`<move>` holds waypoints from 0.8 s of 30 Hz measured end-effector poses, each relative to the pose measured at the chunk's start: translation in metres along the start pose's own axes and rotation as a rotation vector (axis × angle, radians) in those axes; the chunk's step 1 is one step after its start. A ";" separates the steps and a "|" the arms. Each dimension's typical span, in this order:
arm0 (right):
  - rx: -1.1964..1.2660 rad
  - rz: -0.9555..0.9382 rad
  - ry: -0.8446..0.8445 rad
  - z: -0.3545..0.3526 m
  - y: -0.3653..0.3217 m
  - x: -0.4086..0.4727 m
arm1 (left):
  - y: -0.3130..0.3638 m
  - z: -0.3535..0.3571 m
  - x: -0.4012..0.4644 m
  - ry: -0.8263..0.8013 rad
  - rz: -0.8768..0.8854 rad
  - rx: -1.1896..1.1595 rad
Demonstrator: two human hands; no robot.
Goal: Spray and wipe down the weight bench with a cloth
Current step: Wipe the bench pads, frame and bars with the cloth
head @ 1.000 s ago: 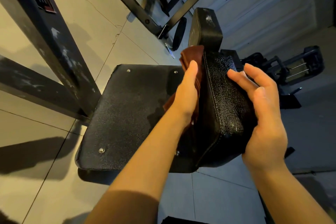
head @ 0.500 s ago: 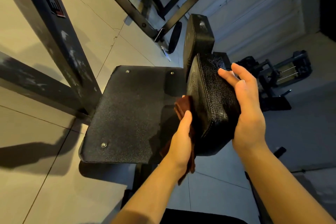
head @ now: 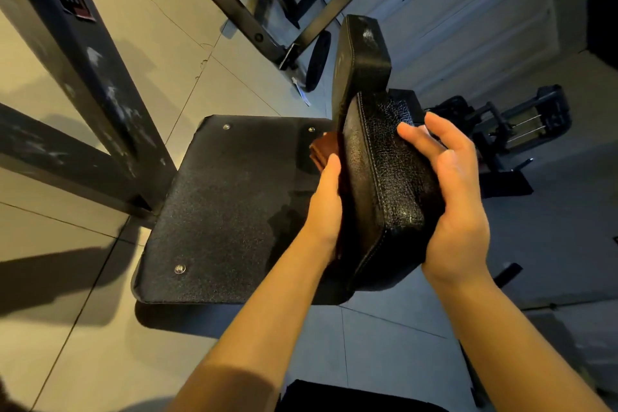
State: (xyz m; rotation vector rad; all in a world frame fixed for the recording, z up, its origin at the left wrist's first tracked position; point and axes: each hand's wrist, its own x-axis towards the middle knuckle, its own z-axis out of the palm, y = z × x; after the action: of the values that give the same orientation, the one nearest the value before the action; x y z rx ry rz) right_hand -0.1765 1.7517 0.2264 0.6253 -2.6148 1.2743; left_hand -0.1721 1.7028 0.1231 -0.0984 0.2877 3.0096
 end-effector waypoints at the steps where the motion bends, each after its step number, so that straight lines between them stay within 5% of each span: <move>1: -0.010 -0.025 0.010 -0.001 0.000 -0.005 | -0.006 0.002 -0.012 0.004 -0.019 -0.024; 8: -0.001 -0.011 0.001 0.000 -0.004 -0.018 | -0.031 0.007 -0.092 -0.199 0.075 0.045; 15: 0.110 -0.059 -0.053 -0.005 0.000 -0.027 | 0.000 0.014 -0.050 -0.233 0.130 0.038; 24: 0.139 -0.122 -0.040 -0.004 0.009 -0.021 | -0.035 -0.011 -0.025 -0.020 -0.049 -0.013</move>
State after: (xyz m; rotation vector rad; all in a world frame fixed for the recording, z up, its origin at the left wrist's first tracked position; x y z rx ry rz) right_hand -0.1615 1.7659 0.2155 0.8274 -2.4907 1.4284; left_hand -0.1427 1.7325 0.1078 -0.0759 0.2600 2.9624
